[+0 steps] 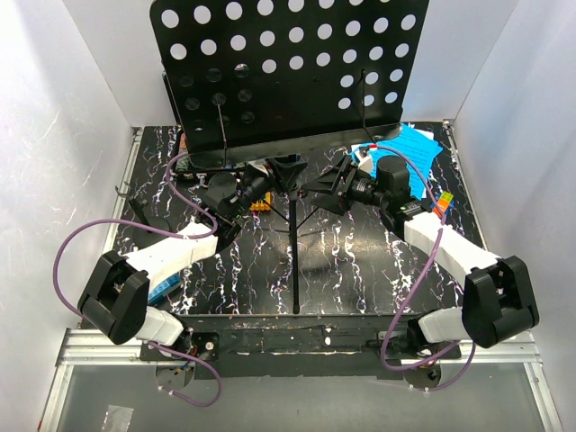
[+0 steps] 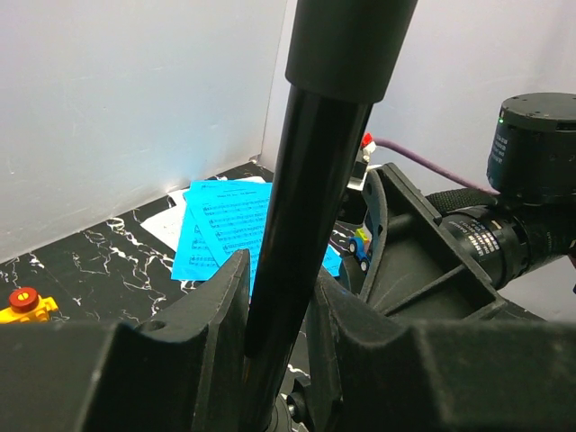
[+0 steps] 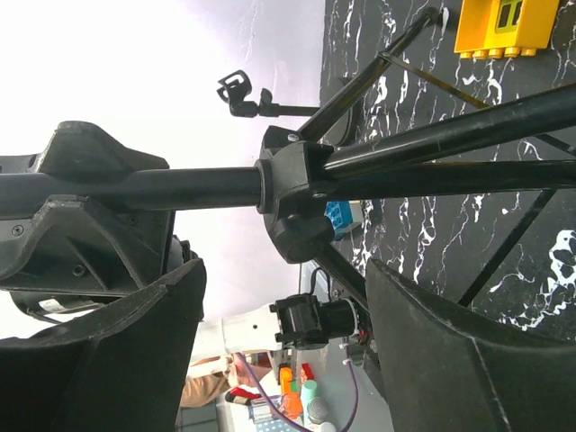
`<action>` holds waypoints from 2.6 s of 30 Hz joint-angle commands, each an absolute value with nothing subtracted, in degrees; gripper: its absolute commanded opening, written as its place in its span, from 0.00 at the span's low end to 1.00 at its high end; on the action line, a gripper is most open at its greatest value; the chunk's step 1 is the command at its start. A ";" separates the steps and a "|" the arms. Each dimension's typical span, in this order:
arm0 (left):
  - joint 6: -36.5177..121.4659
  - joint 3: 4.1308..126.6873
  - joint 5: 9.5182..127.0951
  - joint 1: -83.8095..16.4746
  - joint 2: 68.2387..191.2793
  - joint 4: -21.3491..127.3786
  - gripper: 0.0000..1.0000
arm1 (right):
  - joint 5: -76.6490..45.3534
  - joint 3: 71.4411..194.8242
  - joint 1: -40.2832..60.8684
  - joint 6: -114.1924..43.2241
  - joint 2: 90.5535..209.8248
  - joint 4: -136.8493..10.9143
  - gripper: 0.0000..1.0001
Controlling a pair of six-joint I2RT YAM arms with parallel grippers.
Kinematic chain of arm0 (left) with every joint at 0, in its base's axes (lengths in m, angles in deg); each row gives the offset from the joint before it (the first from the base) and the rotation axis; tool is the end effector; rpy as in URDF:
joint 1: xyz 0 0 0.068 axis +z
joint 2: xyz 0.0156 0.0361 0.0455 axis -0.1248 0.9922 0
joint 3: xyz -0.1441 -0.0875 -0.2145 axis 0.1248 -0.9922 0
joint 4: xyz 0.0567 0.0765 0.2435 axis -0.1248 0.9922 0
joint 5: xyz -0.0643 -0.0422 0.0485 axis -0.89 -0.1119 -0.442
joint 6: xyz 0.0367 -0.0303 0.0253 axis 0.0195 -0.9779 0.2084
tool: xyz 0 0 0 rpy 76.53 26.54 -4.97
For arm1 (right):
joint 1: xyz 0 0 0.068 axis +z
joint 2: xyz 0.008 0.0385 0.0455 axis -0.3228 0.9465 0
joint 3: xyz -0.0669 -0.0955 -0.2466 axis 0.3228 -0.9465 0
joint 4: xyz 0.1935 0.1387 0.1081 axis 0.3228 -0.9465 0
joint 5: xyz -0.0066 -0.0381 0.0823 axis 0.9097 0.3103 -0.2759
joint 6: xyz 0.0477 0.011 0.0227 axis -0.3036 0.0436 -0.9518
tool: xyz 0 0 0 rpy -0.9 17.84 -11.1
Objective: Pack up the instrument practice props
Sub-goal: Unscrew the knob on the music stand.
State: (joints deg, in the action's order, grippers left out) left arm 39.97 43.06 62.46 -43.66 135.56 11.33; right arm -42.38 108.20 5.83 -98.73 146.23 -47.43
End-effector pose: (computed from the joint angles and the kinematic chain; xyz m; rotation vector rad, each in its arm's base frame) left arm 0.2570 -0.2009 0.3214 0.4846 1.3348 -0.9027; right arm 0.2721 0.1470 0.2950 0.3089 2.0638 1.6405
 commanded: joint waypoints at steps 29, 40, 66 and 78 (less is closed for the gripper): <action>33.40 40.26 57.76 -46.89 136.35 21.19 0.00 | -44.14 117.17 6.04 -88.54 154.36 -48.83 0.24; 32.17 42.11 58.46 -47.16 138.11 24.27 0.00 | -33.60 117.97 9.90 -68.16 151.99 -55.50 0.01; 29.09 40.35 57.67 -47.51 140.13 20.49 0.00 | 20.37 105.47 31.18 -21.60 141.28 -39.22 0.01; 30.41 41.40 57.76 -47.60 139.96 21.46 0.00 | -0.84 114.09 25.83 -55.71 135.02 -69.92 0.81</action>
